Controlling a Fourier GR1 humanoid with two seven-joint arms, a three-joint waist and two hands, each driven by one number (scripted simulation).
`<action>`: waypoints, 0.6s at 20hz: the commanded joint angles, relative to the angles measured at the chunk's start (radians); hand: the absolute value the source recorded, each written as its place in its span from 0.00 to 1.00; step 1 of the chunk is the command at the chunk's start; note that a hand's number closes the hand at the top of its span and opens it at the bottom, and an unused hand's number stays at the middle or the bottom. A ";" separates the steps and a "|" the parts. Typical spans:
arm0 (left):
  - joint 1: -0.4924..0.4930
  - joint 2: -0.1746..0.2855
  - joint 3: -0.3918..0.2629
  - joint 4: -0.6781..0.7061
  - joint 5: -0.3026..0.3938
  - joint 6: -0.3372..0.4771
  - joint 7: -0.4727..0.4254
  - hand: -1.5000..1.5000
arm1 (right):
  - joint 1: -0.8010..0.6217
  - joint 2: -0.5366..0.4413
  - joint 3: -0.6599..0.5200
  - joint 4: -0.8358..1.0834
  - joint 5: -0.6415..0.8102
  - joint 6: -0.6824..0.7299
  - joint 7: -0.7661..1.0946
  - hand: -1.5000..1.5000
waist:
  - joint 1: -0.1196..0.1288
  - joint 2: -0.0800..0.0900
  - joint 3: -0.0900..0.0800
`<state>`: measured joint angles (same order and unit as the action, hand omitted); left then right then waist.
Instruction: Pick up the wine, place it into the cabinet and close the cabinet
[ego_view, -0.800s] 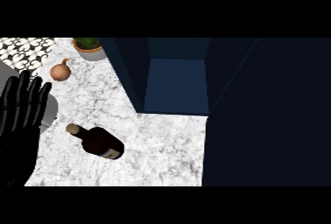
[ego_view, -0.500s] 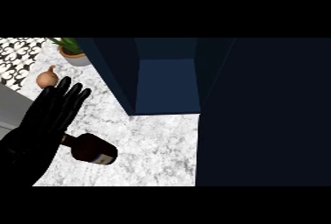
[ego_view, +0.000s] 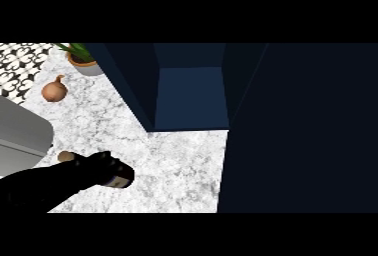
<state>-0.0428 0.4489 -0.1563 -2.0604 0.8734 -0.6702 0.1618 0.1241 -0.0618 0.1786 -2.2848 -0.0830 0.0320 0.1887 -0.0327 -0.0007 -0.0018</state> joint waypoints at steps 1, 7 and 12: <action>-0.014 0.196 0.116 0.031 0.309 -0.109 0.045 0.00 | -0.001 -0.006 0.042 -0.139 0.009 -0.030 0.142 0.00 | 0.021 -0.002 -0.001; -0.036 0.439 0.216 0.060 0.628 -0.119 0.130 0.00 | 0.049 0.042 0.209 -0.270 0.141 -0.101 0.238 0.00 | 0.033 -0.004 0.001; -0.089 0.457 0.204 0.072 0.683 -0.066 0.189 0.00 | 0.054 0.027 0.234 -0.316 0.179 -0.128 0.273 0.00 | 0.025 -0.002 0.002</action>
<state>-0.0956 0.8735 0.0542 -1.9665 1.4940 -0.7902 0.3085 0.1548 -0.0373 0.3546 -2.4856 -0.0016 -0.0667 0.4034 -0.0069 -0.0031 -0.0006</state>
